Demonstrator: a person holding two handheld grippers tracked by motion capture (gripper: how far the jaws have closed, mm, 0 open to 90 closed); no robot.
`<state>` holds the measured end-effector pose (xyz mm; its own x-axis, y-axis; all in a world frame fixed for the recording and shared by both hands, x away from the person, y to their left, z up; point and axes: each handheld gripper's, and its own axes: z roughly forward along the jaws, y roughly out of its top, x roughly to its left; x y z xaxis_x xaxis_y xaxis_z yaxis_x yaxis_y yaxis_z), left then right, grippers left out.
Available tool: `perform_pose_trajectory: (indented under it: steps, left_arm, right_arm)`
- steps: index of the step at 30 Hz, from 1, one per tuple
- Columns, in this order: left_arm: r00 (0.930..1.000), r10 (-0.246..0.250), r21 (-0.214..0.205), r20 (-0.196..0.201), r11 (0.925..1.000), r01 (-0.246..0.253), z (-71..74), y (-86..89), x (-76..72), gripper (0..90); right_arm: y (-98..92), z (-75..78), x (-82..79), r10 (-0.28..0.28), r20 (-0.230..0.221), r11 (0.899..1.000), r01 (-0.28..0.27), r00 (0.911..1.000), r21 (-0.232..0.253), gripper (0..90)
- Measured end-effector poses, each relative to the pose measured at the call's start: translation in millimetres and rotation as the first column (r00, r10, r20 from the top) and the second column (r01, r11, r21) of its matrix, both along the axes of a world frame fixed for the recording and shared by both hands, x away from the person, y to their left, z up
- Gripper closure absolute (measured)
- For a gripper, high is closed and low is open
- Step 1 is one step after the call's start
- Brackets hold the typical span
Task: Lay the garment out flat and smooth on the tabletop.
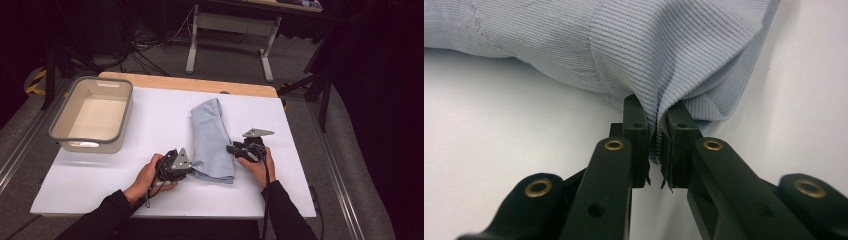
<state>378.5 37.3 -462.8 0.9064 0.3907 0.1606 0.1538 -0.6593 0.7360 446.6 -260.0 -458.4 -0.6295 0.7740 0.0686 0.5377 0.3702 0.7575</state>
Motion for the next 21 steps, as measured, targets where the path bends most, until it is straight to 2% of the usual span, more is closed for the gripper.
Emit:
perform_pose_trajectory:
  steps: [3, 4, 6, 11, 16, 21]
  left_arm:
    - [0.9995, 0.002, 0.028, 0.030, 0.9996, -0.003, 3.4, 4.2, -2.2, 83.1]
    - [0.9991, 0.002, 0.023, 0.042, 0.9997, -0.003, 5.0, 6.3, -1.5, 83.1]
    - [0.9990, 0.007, 0.020, 0.043, 0.9998, -0.008, 6.8, 9.4, -0.7, 83.2]
    - [0.9981, 0.005, 0.049, 0.062, 0.9987, -0.008, 8.8, 18.6, -1.8, 83.2]
    - [0.9985, 0.003, 0.070, 0.055, 0.9975, -0.007, 8.9, 31.5, -5.0, 83.1]
    - [0.9989, 0.015, 0.075, 0.045, 0.9970, -0.018, 7.5, 39.4, -6.7, 83.0]
  right_arm:
    - [3.5, -0.4, -1.3, 0.010, 0.013, 1.000, -0.010, 0.9999, -0.006, 64.9]
    - [6.1, -1.0, -1.7, 0.017, 0.020, 1.000, -0.016, 0.9997, -0.006, 65.3]
    - [10.6, -1.2, -1.6, 0.024, 0.027, 1.000, -0.024, 0.9993, -0.010, 65.6]
    - [24.7, -0.9, -2.1, 0.049, 0.044, 0.998, -0.047, 0.9978, -0.039, 65.7]
    - [33.1, -1.8, -3.6, 0.061, 0.049, 0.998, -0.060, 0.9969, -0.036, 65.7]
    - [45.3, -2.5, -6.3, 0.087, 0.088, 0.994, -0.081, 0.9923, -0.069, 65.7]
